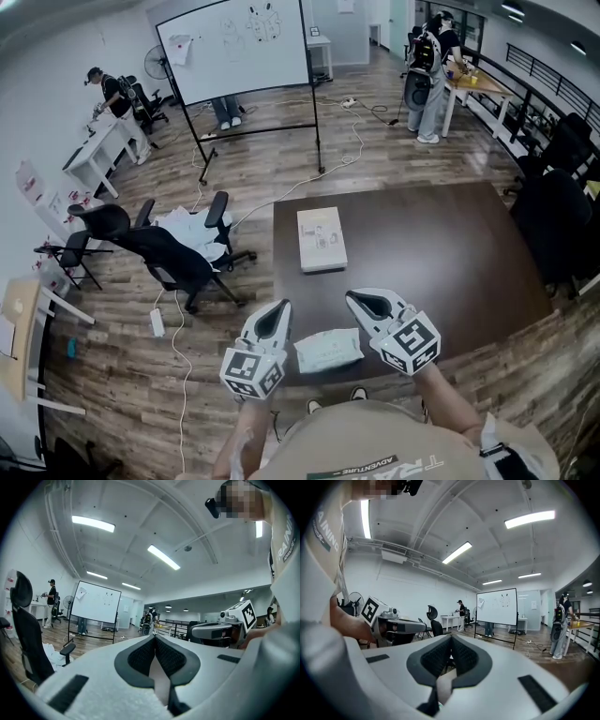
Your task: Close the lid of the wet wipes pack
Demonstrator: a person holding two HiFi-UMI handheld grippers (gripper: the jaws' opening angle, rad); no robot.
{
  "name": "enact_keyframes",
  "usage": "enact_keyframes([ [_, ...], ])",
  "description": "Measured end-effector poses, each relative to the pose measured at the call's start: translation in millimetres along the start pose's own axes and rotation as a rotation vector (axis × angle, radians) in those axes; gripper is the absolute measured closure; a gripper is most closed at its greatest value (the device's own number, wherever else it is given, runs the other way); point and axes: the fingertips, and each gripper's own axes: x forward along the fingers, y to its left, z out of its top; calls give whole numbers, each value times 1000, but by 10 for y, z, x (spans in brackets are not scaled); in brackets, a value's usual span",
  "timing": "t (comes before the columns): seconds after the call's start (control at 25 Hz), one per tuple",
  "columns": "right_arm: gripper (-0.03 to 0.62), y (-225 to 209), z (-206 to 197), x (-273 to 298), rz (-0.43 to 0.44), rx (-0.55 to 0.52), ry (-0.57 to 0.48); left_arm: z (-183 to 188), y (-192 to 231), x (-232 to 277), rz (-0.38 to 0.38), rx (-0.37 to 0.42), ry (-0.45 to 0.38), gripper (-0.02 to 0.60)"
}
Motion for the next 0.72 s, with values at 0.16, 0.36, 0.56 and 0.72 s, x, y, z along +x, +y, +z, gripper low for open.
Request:
enact_keyframes([
  [0.16, 580, -13, -51, 7, -4, 7, 11, -75, 5, 17, -9, -9, 20, 572],
  [0.36, 580, -56, -63, 39, -19, 16, 15, -9, 75, 1, -11, 0, 12, 572],
  [0.56, 580, -37, -113, 74, -16, 32, 12, -86, 142, -21, 1, -18, 17, 572],
  [0.72, 580, -48, -162, 100, -13, 37, 17, -149, 151, 9, -2, -24, 20, 572],
])
